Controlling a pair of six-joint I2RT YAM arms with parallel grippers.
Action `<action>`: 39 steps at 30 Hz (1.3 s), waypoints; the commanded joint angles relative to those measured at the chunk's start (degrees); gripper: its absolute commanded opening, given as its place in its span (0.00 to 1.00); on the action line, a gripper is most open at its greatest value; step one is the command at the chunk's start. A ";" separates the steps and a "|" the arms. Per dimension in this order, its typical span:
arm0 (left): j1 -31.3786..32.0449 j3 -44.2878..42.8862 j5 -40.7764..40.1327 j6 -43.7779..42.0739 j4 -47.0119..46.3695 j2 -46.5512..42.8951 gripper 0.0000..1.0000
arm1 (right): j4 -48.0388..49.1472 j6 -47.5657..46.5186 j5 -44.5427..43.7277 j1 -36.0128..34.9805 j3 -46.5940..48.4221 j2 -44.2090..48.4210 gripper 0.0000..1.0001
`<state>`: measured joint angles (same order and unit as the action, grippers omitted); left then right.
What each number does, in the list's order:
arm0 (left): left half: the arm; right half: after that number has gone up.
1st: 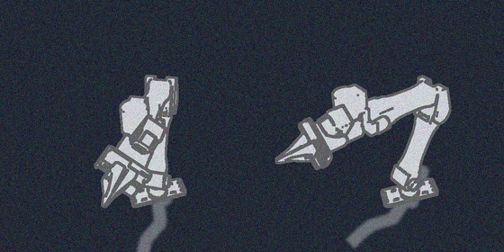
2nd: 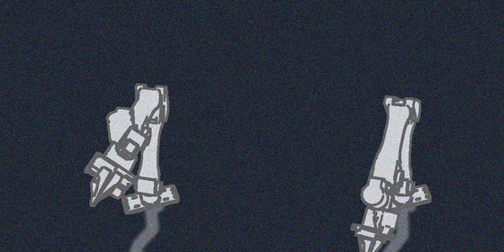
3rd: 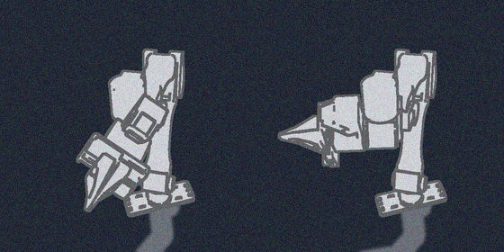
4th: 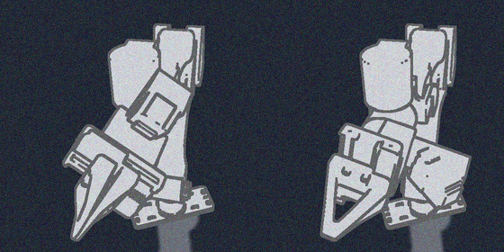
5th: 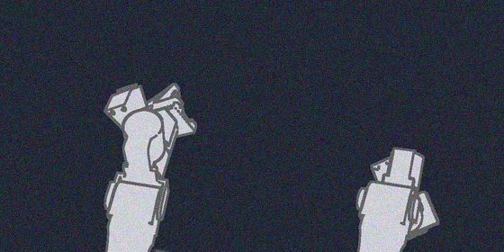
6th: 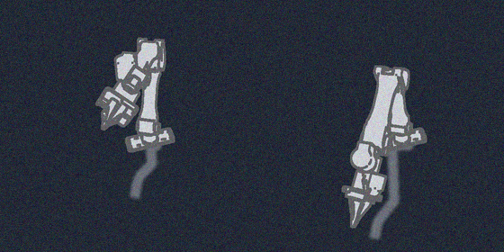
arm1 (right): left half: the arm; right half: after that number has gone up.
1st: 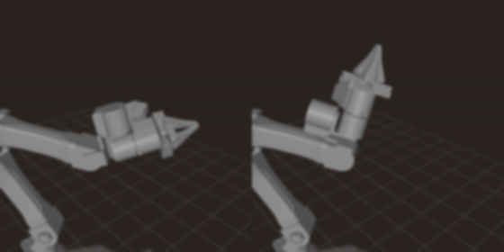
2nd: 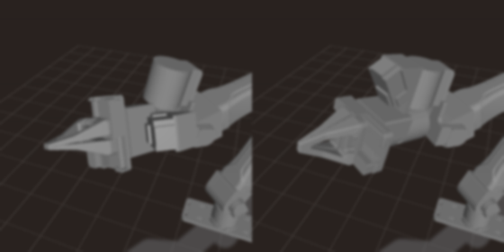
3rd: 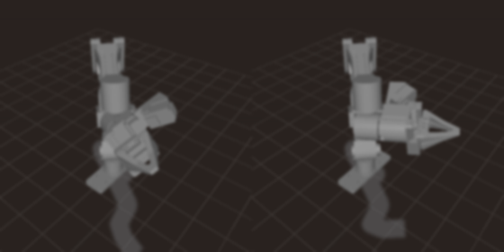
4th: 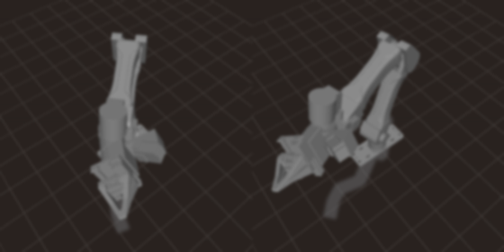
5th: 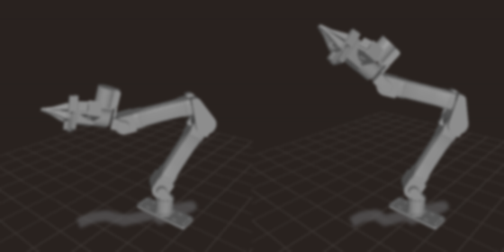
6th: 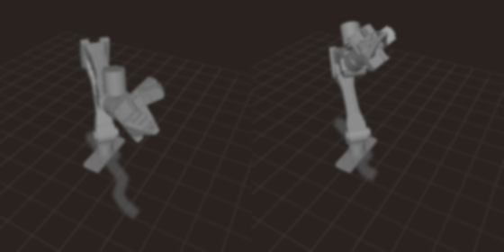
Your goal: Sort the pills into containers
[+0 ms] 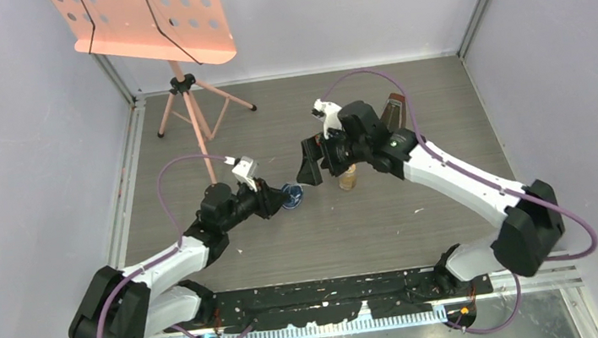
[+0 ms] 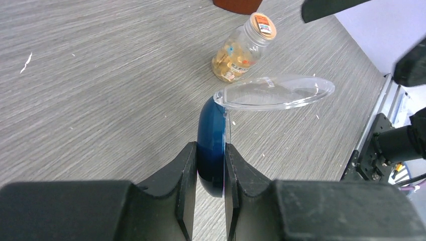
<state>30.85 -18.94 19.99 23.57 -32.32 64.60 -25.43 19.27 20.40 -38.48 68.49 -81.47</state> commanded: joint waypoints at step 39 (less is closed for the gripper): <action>-9.78 -0.26 -5.77 0.40 16.73 -20.65 0.99 | -6.36 -34.37 -8.61 -8.05 19.88 -17.46 0.08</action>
<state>21.21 -18.39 26.46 29.69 -25.69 50.87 -29.43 -13.65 14.79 -46.28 83.26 -96.20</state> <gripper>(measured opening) 0.971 0.118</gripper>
